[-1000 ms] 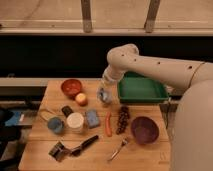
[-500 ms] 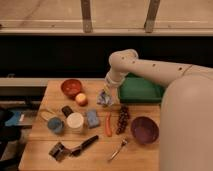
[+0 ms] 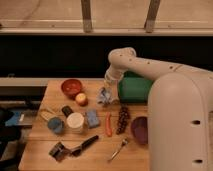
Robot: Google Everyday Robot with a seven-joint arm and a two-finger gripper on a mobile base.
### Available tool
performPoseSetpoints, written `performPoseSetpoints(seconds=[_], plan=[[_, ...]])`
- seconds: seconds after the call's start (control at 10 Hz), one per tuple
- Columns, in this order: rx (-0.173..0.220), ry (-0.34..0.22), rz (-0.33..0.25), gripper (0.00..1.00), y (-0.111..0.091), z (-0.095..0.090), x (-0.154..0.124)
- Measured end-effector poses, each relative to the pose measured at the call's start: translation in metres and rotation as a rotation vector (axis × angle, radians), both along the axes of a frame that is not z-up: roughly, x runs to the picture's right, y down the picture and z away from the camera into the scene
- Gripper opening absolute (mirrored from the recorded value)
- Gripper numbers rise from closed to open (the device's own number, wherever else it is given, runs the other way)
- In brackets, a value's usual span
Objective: Place towel in metal cup
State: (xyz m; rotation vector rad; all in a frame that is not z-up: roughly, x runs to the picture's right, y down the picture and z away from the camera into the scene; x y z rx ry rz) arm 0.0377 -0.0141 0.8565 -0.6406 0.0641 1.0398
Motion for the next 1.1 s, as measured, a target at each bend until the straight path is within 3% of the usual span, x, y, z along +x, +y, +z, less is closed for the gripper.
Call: performPoseSetpoints(seconds=[0.4,0.8,1.1], plan=[[0.018,0.013,0.011,0.80,-0.017,0.011,0.007],[0.061,0.028,0.037,0.80,-0.032,0.006,0.017],[0.059,0.027,0.035,0.80,-0.030,0.006,0.015]])
